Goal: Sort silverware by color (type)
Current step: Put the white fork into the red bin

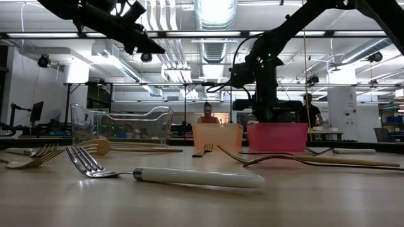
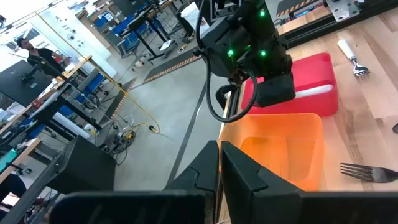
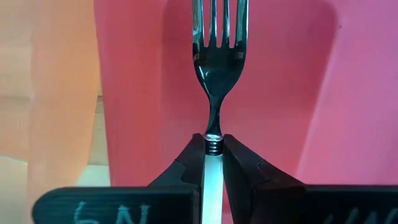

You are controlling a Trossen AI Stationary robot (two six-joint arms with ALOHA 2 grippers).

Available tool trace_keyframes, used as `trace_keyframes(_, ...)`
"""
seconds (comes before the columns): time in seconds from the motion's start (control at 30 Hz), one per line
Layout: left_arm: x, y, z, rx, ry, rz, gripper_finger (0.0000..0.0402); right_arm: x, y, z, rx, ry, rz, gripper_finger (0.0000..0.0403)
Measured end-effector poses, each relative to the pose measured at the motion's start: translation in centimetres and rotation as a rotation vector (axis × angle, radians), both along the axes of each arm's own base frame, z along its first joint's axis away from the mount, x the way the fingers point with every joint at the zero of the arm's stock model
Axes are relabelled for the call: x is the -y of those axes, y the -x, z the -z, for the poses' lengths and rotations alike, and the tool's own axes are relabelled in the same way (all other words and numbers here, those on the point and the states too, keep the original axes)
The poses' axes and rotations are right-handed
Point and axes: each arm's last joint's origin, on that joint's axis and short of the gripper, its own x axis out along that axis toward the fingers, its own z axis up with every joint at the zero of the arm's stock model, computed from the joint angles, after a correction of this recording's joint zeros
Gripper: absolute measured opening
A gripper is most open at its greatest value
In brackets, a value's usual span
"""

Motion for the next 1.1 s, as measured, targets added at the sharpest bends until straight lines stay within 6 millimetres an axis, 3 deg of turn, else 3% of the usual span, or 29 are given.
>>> trace_keyframes(0.37, 0.0, 0.0, 0.0, 0.0, 0.0, 0.0, 0.0001, -0.3, 0.4, 1.3, -0.01, -0.007, 0.0, 0.0025)
trace_keyframes(1.1, 0.0, 0.0, 0.0, 0.0, 0.0, 0.0, 0.0001, -0.2, 0.2, 1.4, 0.016, 0.014, 0.0, 0.0025)
